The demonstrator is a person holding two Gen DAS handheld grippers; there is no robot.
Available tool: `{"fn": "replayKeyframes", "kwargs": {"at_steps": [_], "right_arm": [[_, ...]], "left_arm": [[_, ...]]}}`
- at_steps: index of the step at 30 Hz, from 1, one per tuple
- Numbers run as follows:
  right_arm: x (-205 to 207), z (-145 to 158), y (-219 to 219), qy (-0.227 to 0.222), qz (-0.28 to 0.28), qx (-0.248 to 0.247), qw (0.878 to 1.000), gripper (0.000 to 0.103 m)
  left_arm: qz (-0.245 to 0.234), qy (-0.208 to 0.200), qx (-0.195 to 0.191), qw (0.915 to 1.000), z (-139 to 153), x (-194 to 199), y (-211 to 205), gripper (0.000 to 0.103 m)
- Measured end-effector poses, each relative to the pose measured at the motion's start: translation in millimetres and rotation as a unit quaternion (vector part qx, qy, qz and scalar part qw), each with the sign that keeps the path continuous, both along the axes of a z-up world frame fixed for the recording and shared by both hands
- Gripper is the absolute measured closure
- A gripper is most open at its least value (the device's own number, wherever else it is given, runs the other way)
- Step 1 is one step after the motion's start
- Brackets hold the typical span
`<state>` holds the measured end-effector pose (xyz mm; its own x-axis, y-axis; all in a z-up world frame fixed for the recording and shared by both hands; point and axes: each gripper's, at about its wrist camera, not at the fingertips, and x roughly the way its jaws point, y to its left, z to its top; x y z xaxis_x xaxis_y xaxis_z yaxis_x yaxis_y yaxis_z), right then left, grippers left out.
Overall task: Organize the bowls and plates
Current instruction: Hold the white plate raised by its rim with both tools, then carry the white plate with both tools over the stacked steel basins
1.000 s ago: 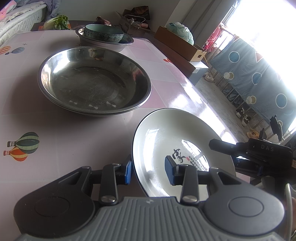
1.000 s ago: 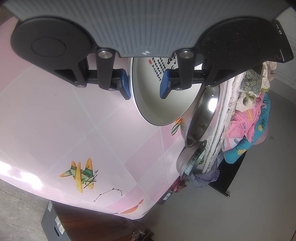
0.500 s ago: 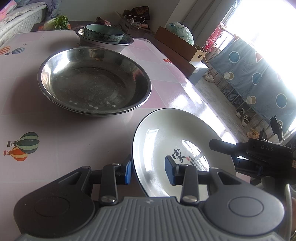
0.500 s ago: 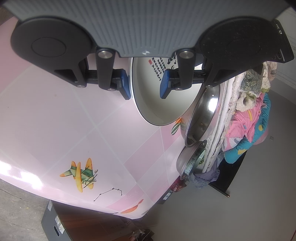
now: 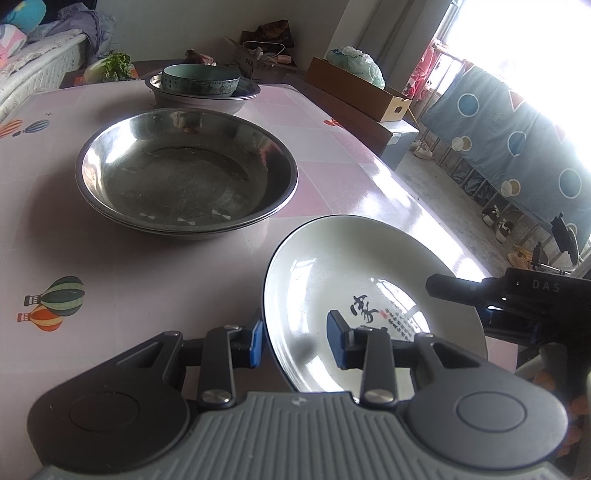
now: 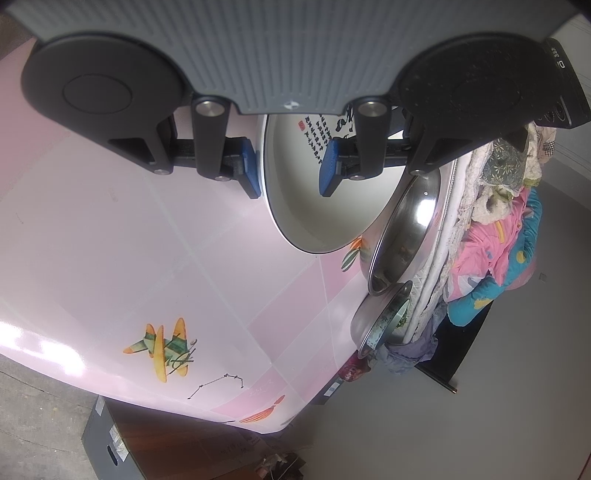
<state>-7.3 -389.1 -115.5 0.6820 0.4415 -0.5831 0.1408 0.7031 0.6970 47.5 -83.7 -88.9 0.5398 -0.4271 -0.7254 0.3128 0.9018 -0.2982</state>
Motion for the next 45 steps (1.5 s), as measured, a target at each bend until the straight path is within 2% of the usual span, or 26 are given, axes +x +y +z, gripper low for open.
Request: {"fn": "replayKeyframes", "kwargs": {"at_steps": [4,8,12,15,17,20,23,33,38,45], "right_arm": [[1,2,2,-0.003,0.01,-0.024,1.0,0.075],[3,4,1,-0.012,0.023,-0.052,0.998,0.078],[-1,5,-1,-0.017,0.039,-0.07,0.997,0.083],[-8,8,-2,-0.015,0.053,-0.083,0.995,0.085],[-15,9,-3,-0.016,0.062,-0.092,0.994,0.086],[-25,9,-1,-0.022,0.073,-0.102,0.992,0.087],[-30,11,6,-0.032,0.074,-0.121,0.989,0.086],[-4,13,23,-0.057,0.083,-0.158,0.982,0.085],[-5,16,27,-0.055,0.097,-0.178,0.978,0.086],[-9,16,37,-0.071,0.096,-0.206,0.971,0.082]], "left_arm": [[0.001,-0.023,0.031,0.9992,0,-4,-6,0.072],[-0.016,-0.012,0.02,0.9996,1,-11,-3,0.073],[-0.027,-0.024,0.032,0.9989,0,-18,-4,0.075],[-0.024,-0.017,0.029,0.9992,-1,-14,-3,0.076],[-0.027,-0.02,0.035,0.9988,-1,-13,-5,0.075],[-0.044,-0.037,0.06,0.9965,-1,-18,-13,0.067],[-0.05,-0.043,0.065,0.9957,-1,-21,-17,0.062],[-0.032,-0.051,0.081,0.9949,2,-13,-9,0.064],[-0.033,-0.051,0.093,0.9938,2,-13,-9,0.052],[-0.047,-0.052,0.082,0.9941,1,-11,-14,0.05]]}}
